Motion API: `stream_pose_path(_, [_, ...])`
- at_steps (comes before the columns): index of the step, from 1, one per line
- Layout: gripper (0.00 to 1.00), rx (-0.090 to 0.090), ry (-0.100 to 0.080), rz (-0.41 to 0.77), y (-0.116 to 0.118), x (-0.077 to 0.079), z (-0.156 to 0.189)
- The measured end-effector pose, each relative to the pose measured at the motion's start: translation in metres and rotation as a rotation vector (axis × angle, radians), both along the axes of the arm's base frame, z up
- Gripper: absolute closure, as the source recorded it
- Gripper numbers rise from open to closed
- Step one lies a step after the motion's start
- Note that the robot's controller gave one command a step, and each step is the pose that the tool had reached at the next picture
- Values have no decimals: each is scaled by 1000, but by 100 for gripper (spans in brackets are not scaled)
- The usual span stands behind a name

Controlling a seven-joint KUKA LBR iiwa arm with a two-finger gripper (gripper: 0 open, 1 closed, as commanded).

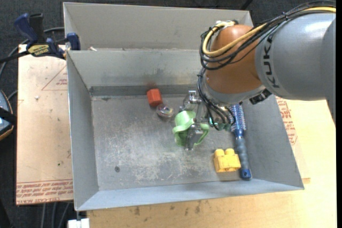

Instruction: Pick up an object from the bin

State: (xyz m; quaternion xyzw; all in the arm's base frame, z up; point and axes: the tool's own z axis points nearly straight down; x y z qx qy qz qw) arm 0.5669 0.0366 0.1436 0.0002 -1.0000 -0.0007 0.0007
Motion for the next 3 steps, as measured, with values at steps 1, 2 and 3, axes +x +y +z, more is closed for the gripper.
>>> stream_pose_path(1, [0,3,-5,-88,-32,12,-68])
stream_pose_path(2, [100,2,-10,-85,-32,13,-65])
stream_pose_path(3, [100,0,-13,-64,-33,27,128])
